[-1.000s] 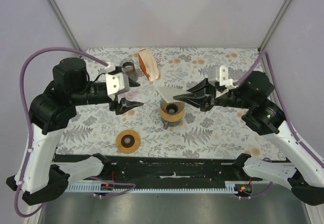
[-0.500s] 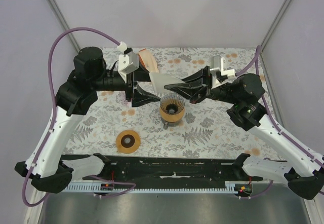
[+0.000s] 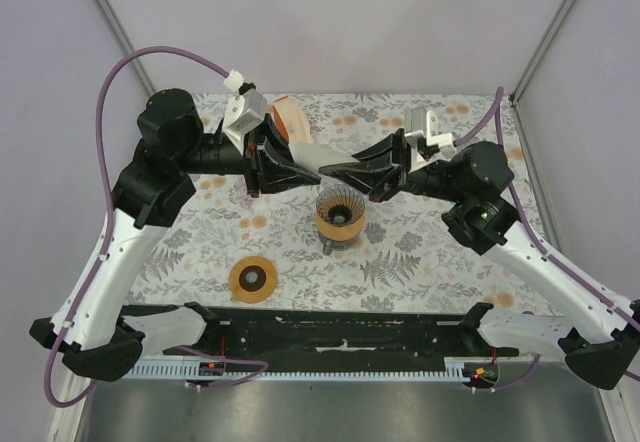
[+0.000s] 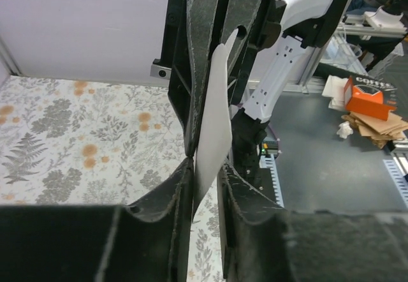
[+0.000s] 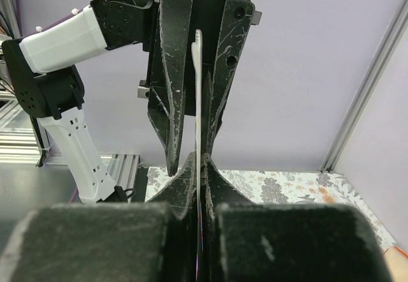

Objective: Place the coffee filter in the dripper
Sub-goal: Pick up the coffee filter from the coffee filter holder.

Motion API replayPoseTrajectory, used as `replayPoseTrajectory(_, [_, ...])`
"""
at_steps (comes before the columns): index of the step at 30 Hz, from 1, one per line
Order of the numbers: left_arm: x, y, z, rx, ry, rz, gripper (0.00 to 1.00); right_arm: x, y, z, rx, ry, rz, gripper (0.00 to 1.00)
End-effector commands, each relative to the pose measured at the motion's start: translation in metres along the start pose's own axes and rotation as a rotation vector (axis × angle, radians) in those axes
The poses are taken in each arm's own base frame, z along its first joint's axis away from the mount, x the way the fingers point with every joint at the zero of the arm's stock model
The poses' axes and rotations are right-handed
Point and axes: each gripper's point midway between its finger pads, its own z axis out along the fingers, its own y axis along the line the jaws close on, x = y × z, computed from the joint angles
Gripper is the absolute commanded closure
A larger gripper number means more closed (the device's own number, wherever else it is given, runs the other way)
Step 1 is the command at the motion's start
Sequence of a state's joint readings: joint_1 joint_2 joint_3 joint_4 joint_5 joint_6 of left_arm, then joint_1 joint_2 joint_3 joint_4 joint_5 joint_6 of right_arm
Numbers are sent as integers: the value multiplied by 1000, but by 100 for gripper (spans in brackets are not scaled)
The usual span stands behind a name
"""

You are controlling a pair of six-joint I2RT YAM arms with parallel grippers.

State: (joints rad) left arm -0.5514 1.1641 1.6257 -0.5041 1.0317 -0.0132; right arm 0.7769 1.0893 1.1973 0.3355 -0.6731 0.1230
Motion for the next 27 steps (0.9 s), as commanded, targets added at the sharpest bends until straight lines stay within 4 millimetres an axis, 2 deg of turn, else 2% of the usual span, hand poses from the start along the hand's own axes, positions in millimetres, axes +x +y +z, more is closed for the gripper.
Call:
replayPoseTrajectory(1, [-3,-10,0,45,-20,-30,83,-13,0,6,-16,-28,-20,100])
replayPoseTrajectory(3, [0,-10,0,44,-17,-38,98,-11,0,8,-26,-15,-17,100])
replayPoseTrajectory(5, [0,-11,-1,41,-18,-42,98,-9,1,8,-35,12,-21,100])
replayPoseTrajectory(6, [2,-11,-1,39,-15,-46,98,-6,1,8,-42,37,-31,88])
replayPoseTrajectory(7, [1,-10,-2,28,-16,-40,98,-4,3,6,-50,61,-47,69])
replayPoseTrajectory(8, [5,-8,-3,8,-7,-38,98,0,4,2,-56,100,-69,46])
replayPoseTrajectory(9, [8,-4,-4,-23,6,-28,98,-1,5,-2,-50,117,-100,35])
replayPoseTrajectory(10, [14,2,-6,-55,23,-26,98,-1,3,-7,-31,133,-123,31])
replayPoseTrajectory(12, [24,12,-10,-112,63,28,98,-11,4,-19,8,121,-197,30])
replayPoseTrajectory(15, [34,18,-14,-151,110,79,98,-27,18,-30,-28,86,-287,36])
replayPoseTrajectory(17, [40,17,-16,-145,137,115,98,-22,32,-32,-108,106,-283,40])
replayPoseTrajectory(20, [47,21,-18,-162,180,160,98,-21,39,-29,-158,114,-272,50])
replayPoseTrajectory(23, [50,21,-19,-158,199,182,98,-18,38,-23,-165,122,-254,51])
replayPoseTrajectory(27, [56,16,-19,-137,223,209,98,-20,24,-14,-96,118,-263,50])
